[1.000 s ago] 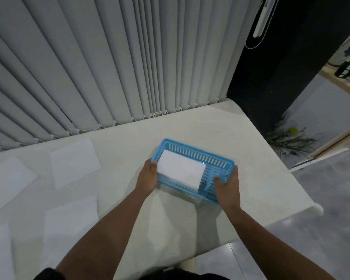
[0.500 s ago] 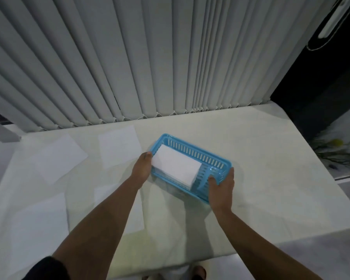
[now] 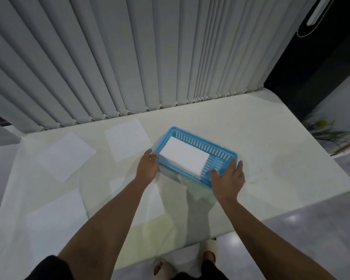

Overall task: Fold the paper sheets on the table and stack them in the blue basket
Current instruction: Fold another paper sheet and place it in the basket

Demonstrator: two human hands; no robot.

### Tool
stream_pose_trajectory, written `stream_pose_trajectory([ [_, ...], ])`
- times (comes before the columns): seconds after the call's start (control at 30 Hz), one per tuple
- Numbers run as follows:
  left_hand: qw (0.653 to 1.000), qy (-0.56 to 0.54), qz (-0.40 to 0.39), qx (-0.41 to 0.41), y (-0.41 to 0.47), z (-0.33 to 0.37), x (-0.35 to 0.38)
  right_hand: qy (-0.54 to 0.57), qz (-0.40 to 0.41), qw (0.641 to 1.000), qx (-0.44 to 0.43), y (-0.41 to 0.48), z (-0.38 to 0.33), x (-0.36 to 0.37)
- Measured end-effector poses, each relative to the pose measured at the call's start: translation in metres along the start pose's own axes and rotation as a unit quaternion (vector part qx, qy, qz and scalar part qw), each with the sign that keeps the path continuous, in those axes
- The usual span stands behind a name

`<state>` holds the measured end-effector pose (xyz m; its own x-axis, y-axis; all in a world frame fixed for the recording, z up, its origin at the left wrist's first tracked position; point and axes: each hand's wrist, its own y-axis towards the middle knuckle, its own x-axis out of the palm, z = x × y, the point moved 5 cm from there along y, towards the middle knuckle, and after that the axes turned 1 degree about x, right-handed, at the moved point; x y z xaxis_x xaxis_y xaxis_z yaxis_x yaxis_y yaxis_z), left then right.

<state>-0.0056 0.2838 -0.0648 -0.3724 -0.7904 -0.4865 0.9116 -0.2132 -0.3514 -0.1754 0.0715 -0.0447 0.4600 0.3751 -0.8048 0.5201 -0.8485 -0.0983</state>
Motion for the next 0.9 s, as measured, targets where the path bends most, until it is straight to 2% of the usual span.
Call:
stream_pose_trajectory([
  [0.13, 0.997, 0.049, 0.046, 0.022, -0.007, -0.015, -0.026, -0.041, 0.023, 0.993, -0.113, -0.023, -0.032, 0.005],
  [0.23, 0.993, 0.083, 0.076, 0.022, -0.015, -0.032, -0.049, -0.051, 0.016, 0.973, -0.222, -0.046, -0.071, 0.015],
  [0.37, 0.982, 0.173, 0.08, 0.012, -0.03, -0.056, -0.077, -0.087, -0.045, 0.928, -0.359, -0.08, -0.122, 0.043],
  [0.47, 0.971, 0.232, 0.058, -0.003, -0.041, -0.078, -0.093, -0.138, -0.144, 0.885, -0.422, -0.101, -0.149, 0.074],
  [0.57, 0.96, 0.278, 0.029, -0.013, -0.047, -0.096, -0.101, -0.225, -0.217, 0.845, -0.435, -0.108, -0.16, 0.109],
  [0.73, 0.946, 0.323, -0.002, 0.011, -0.048, -0.105, -0.093, -0.32, -0.319, 0.819, -0.353, -0.1, -0.154, 0.149],
  [0.9, 0.937, 0.349, -0.002, 0.015, -0.044, -0.104, -0.088, -0.352, -0.313, 0.812, -0.345, -0.09, -0.152, 0.16],
])
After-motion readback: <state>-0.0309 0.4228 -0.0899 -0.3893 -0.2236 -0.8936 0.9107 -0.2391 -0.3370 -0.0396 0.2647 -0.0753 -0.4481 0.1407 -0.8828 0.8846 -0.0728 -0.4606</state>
